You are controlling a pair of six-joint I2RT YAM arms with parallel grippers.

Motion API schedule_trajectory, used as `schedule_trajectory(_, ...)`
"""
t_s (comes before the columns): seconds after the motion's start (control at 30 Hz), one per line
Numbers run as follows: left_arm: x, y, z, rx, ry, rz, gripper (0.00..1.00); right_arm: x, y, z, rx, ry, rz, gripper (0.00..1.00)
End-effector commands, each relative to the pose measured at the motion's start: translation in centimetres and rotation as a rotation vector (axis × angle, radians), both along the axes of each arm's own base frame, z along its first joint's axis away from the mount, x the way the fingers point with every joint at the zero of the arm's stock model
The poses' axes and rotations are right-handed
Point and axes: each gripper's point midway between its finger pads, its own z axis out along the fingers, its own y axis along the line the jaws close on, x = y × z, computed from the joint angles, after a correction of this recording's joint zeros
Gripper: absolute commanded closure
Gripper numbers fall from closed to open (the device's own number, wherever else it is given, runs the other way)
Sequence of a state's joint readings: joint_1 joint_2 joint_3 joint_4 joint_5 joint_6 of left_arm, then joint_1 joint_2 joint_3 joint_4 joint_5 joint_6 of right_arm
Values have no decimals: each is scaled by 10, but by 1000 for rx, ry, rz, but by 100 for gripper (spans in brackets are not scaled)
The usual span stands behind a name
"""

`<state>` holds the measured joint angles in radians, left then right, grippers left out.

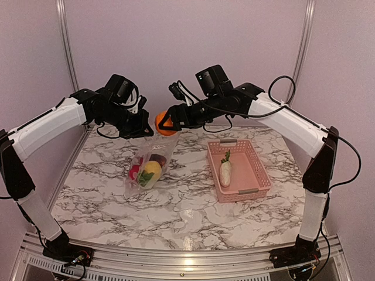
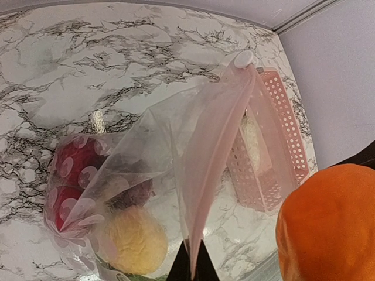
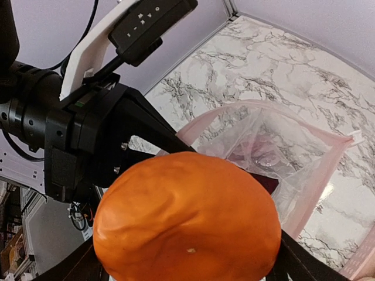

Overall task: Place the food in the zip-top bag and seal the zipper
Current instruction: Place the fake fruit in the zipper food storage bag, then adjust the zipper food storage bag at the center of the board.

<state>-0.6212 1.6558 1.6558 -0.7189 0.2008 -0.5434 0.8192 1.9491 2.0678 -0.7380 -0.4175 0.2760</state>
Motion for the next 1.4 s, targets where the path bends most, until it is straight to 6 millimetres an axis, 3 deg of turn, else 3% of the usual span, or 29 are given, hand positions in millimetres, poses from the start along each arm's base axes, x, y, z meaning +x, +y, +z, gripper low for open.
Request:
schedule_trajectory(0.0,-1,5,13,-18,-18,15,100,1,-5,28,10,-79,-15,14)
schedule_trajectory(0.1,-1,5,13,-20,-16,15,100,0,-7,30,6,-86,-17,10)
schedule_trajectory(0.3,-1,4,13,-23,-13,14,100,-4,1,9,-3,-6,10,2)
schedule_trajectory(0.43,-3,6,13,-22,-16,17,100,1,-7,25,0,-52,-34,1)
schedule_trajectory(0.57,-4,8,11,-26,-13,22,100,19,-33,36,-41,-109,-164,1)
schedule_trajectory(0.7,-5,7,11,-38,-12,19,100,40,-62,8,-127,-45,-294,2)
schedule_trajectory(0.8,-5,6,13,-44,-15,20,100,44,-66,-14,-170,-4,-307,2)
schedule_trajectory(0.9,-5,5,14,-49,-17,18,100,43,-59,-27,-166,29,-278,10)
schedule_trajectory(1.1,-7,4,19,-63,-27,5,100,44,-41,-29,-100,67,-248,28)
schedule_trajectory(1.37,-12,5,24,-72,-28,-10,94,50,-25,-49,-100,127,-232,47)
